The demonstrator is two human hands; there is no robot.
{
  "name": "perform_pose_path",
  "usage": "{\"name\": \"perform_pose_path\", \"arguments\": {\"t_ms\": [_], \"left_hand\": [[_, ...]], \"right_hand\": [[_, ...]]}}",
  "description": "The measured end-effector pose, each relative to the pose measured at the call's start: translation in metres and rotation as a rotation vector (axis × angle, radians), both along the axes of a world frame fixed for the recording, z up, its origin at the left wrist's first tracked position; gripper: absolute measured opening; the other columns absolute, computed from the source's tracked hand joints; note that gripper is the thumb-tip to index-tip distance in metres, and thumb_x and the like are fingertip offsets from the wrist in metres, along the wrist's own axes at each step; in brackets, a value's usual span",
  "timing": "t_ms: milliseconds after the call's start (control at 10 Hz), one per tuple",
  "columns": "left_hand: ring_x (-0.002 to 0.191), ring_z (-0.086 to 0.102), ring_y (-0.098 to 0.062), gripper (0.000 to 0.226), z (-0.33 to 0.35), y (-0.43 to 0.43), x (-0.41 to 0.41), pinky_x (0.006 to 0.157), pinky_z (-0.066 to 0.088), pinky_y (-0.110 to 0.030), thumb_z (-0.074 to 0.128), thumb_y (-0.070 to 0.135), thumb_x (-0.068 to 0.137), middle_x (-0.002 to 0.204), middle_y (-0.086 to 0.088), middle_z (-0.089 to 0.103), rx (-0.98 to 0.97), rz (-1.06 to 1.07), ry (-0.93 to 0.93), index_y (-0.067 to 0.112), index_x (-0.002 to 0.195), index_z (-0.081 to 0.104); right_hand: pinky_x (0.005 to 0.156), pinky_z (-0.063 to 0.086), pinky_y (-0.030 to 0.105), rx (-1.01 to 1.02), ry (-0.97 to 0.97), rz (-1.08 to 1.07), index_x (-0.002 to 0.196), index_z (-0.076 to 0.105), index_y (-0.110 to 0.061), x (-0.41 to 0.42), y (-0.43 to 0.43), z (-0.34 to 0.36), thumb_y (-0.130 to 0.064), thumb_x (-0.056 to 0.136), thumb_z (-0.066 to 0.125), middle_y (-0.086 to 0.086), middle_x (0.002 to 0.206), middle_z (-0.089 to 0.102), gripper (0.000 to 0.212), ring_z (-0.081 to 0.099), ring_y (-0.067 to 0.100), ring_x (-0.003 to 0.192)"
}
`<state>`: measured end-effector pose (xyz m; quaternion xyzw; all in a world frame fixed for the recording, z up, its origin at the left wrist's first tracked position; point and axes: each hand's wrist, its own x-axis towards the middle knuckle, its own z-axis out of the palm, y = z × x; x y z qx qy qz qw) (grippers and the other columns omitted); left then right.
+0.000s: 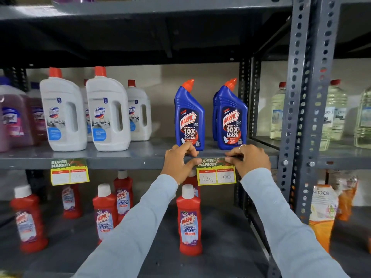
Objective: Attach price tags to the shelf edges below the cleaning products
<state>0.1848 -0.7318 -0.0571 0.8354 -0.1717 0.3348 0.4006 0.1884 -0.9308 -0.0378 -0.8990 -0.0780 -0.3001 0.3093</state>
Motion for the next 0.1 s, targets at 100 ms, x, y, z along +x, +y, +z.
{"name": "perform_pose_path", "arguments": {"t_ms": [100], "left_hand": [[0.108,0.057,-0.012,0.023,0.0136,0.0085,-0.0067,0.092,0.048,-0.035,0.069,0.010,0.078,0.106,0.003,0.067,0.057,-0.048,0.077,0.024,0.085,0.052]], "right_hand": [[0.085,0.055,0.035,0.298,-0.054,0.168,0.093,0.072,-0.024,-0.0179,-0.0223,0.0048,-0.002,0.081,0.065,0.004,0.099,0.072,0.026,0.063,0.021,0.102]]}}
